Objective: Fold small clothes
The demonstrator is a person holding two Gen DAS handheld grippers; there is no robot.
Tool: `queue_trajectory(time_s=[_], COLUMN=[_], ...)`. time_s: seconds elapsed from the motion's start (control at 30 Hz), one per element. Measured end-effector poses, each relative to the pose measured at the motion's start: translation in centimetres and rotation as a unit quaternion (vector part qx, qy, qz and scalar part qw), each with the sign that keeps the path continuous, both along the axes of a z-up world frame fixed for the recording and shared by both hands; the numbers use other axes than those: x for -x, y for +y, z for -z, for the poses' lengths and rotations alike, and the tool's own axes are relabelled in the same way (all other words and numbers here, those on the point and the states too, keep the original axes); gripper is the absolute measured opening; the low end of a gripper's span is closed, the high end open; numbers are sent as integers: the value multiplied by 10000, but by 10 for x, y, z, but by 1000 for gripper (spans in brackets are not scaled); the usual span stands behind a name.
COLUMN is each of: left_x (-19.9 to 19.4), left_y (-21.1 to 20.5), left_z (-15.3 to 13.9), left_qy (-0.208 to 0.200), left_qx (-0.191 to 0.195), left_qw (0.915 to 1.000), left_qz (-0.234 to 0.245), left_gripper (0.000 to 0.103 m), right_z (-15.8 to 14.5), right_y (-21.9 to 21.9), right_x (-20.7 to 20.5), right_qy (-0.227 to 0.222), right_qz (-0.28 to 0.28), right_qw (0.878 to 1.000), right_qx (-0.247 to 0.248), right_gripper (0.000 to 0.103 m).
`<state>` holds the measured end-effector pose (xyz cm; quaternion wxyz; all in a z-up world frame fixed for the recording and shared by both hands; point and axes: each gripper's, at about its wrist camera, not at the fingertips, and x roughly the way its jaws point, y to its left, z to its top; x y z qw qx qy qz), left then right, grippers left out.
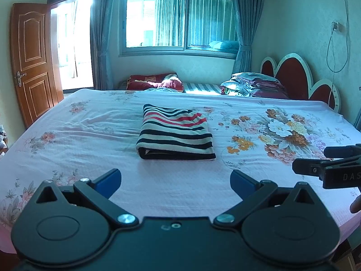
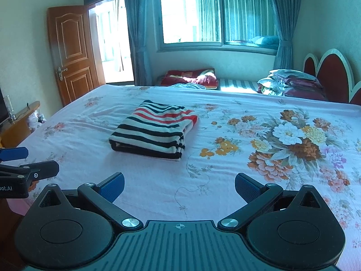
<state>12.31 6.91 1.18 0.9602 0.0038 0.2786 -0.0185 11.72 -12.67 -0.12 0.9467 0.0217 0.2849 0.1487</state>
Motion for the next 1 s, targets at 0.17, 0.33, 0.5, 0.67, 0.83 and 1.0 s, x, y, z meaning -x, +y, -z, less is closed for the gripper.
queue_trajectory(time_s=[0.17,0.33,0.5,0.67,0.83,1.0], left_x=[0,-1,-1,-1,-2,-2], left_y=[0,-1,-1,-1,0,1], left_z=[1,2,2,2,2,2], left_qy=[-10,-11,-20,-26,-22,-24], left_qx=[-24,-18,-15,-29,-37,-24], left_qw=[10000,10000,10000,10000,10000,10000], left_qz=[-5,19,24,36,70,58], left_gripper=[102,102,102,102,102,102], right_z=[0,0,-1,-2,-3,-3], right_y=[-1,-1,-1,-2,-1,-1], right_x=[0,0,1,1,1,2], right_qy=[-6,-14,-26,-48,-63,-53], right_qz=[0,1,-1,2,9,18], right_qw=[10000,10000,10000,10000,10000,10000], right_qx=[-10,-17,-9,-22,-1,4], right_gripper=[103,103,103,103,103,103])
